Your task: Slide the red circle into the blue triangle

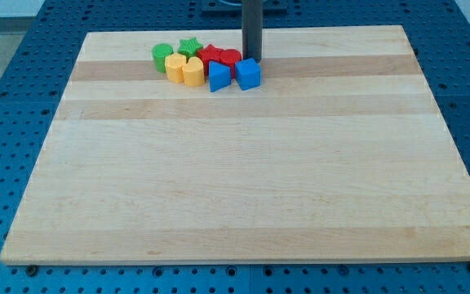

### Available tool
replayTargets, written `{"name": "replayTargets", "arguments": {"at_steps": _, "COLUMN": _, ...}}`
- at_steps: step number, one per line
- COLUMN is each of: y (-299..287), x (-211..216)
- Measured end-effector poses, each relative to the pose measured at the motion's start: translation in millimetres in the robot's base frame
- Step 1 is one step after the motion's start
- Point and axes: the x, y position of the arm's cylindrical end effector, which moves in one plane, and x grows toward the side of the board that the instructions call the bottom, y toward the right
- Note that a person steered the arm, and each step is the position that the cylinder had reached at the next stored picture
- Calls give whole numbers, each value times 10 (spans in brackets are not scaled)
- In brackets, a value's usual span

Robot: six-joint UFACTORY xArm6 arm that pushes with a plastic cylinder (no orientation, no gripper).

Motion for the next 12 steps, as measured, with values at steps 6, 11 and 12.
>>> {"name": "replayTargets", "arguments": {"at_steps": 6, "y": -516, "x": 156}}
{"name": "replayTargets", "arguments": {"at_steps": 11, "y": -719, "x": 295}}
{"name": "replayTargets", "arguments": {"at_steps": 12, "y": -657, "x": 223}}
